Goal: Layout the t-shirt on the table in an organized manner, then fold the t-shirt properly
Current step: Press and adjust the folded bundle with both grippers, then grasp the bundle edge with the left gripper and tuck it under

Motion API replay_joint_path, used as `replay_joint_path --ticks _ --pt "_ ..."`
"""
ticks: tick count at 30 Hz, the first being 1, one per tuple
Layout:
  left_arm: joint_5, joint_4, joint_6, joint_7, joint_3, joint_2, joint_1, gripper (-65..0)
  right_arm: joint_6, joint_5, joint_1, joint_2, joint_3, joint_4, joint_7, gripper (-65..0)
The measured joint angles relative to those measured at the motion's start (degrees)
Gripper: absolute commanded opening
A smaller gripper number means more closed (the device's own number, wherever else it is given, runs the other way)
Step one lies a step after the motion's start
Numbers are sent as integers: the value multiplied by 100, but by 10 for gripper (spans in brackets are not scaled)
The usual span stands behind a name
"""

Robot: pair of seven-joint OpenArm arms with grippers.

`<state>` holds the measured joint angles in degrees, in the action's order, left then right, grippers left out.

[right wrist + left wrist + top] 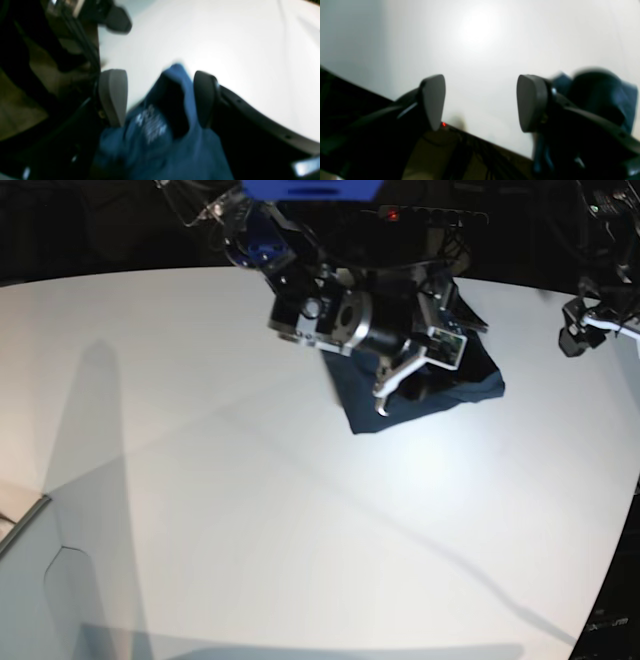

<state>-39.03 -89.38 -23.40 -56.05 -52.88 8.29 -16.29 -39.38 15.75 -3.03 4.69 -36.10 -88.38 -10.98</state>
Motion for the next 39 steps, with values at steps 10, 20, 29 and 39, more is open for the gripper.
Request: replay_joint_path --ticks 10,20,29,39 --pt "42 -1222 7 -654 262 -1014 13 -216 0 -9 -557 -457 1510 -319 42 -239" --pt "57 -673 -15 -254 1631 -1038 389 -216 2 -9 -767 -450 2223 -496 46 -238" --pt "68 811 48 -221 1056 -236 857 -216 2 -7 -813 -468 2382 -507 31 -239" --pt "13 737 48 -264 1091 -361 785 -216 2 -4 -793 -490 2389 -507 20 -239"
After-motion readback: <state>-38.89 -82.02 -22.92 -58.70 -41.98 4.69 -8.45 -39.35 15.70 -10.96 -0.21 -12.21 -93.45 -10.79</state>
